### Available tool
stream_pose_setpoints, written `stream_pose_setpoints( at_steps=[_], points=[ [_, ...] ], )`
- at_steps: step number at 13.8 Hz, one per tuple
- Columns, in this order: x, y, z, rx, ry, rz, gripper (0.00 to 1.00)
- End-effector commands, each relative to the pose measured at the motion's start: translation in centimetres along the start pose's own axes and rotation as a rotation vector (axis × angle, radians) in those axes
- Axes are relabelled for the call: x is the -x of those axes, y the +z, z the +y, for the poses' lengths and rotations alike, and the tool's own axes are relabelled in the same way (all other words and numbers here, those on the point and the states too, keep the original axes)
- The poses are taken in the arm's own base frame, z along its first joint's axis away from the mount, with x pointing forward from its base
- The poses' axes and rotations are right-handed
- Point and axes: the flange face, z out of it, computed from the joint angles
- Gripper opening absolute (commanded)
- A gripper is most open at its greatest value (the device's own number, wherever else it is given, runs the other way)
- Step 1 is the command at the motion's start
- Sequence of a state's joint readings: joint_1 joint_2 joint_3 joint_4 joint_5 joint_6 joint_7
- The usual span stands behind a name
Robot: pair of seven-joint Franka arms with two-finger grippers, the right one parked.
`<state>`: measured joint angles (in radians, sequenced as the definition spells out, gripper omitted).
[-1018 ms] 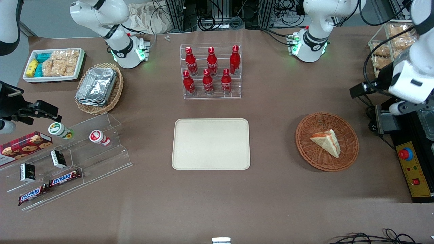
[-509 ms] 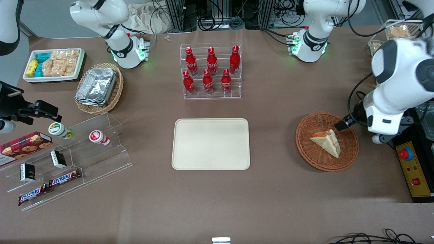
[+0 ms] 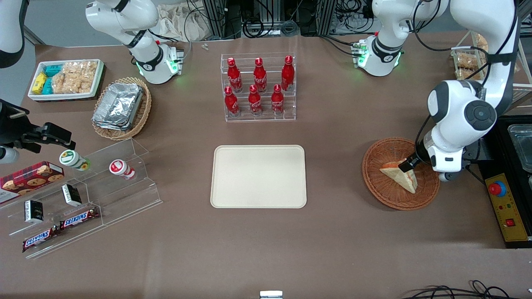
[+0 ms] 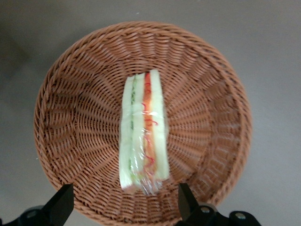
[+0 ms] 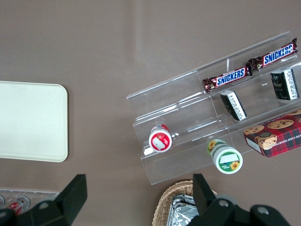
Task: Place sandwich from basket to tray
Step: 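Lower the left gripper and close it on the wrapped sandwich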
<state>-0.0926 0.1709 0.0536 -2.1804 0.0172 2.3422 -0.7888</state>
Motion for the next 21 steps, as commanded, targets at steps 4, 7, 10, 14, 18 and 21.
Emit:
stream_pose_setpoints(
  at_steps=[4, 7, 10, 14, 18, 21],
  points=[
    [-0.1, 4.3, 0.3, -0.01, -0.096, 0.006, 1.0],
    [0.1, 6.0, 0.7, -0.011, -0.109, 0.006, 1.0],
    [0.0, 6.8, 1.0, -0.009, -0.115, 0.009, 0.84],
    [-0.2, 6.6, 1.3, 0.002, -0.116, 0.019, 0.18],
    [-0.4, 2.0, 1.4, 0.041, -0.138, 0.047, 0.0],
    [-0.6, -4.5, 1.8, -0.012, -0.077, 0.001, 0.0]
  ],
)
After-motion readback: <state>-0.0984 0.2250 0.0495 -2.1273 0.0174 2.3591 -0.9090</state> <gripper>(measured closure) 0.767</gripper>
